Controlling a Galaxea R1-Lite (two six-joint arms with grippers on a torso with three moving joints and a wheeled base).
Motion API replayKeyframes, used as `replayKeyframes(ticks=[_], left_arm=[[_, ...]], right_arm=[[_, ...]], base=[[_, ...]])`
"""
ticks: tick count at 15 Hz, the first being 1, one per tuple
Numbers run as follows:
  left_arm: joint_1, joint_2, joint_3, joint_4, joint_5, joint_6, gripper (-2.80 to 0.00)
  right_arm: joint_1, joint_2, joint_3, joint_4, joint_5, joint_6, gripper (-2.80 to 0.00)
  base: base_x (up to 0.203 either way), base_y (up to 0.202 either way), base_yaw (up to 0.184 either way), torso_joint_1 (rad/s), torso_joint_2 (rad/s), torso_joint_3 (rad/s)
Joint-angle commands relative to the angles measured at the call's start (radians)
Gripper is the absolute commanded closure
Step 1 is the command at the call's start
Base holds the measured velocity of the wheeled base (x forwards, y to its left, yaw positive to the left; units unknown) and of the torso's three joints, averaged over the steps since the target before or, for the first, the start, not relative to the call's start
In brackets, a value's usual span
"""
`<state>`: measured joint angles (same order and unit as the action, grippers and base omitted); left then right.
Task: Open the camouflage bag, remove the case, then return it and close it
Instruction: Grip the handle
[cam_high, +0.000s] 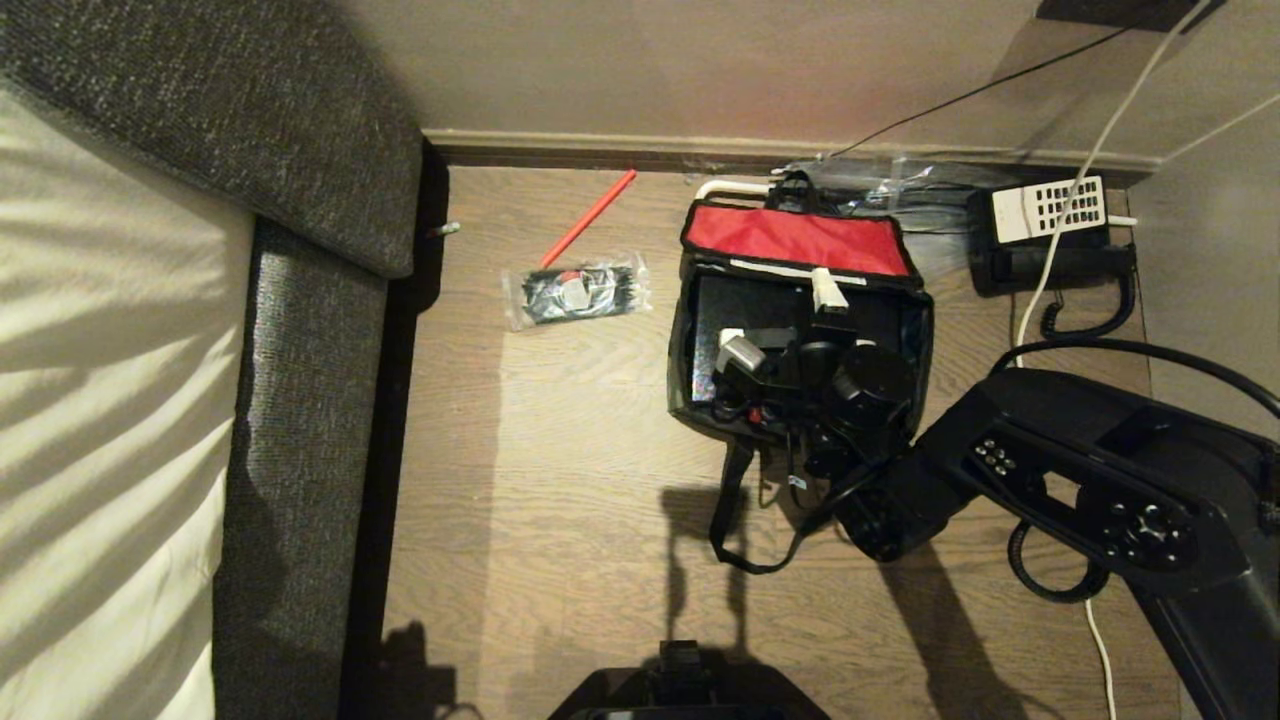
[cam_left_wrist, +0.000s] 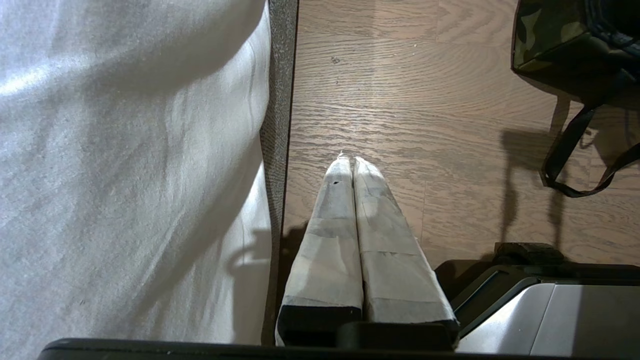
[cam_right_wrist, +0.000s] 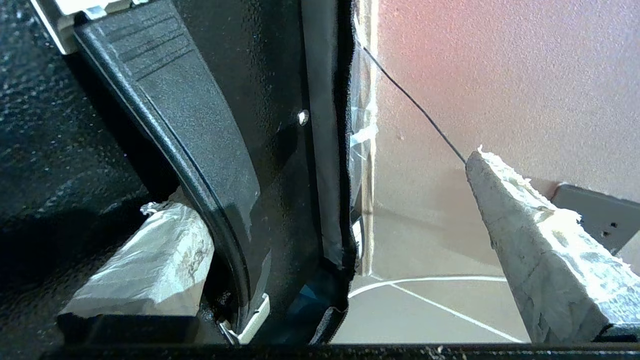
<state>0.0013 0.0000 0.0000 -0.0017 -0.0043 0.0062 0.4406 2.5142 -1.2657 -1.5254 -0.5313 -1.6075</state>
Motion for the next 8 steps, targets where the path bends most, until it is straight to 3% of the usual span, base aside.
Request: replayKeyframes(ticks=[1,8], left_arm=[[0.000,0.000,0.002,-0.001,0.000,0.000,0.00],[0.000,0.000,0.002,-0.001,0.000,0.000,0.00]], right_arm=[[-0.002,0.025,-0.009,-0.005,-0.002,-0.008,-2.80],[-0.004,0.050,-0.029,-0.005,-0.002,-0.003,-2.80]], base=[[0.000,0.000,0.000,0.000,0.00,0.000],[0.000,0.000,0.000,0.000,0.00,0.000]])
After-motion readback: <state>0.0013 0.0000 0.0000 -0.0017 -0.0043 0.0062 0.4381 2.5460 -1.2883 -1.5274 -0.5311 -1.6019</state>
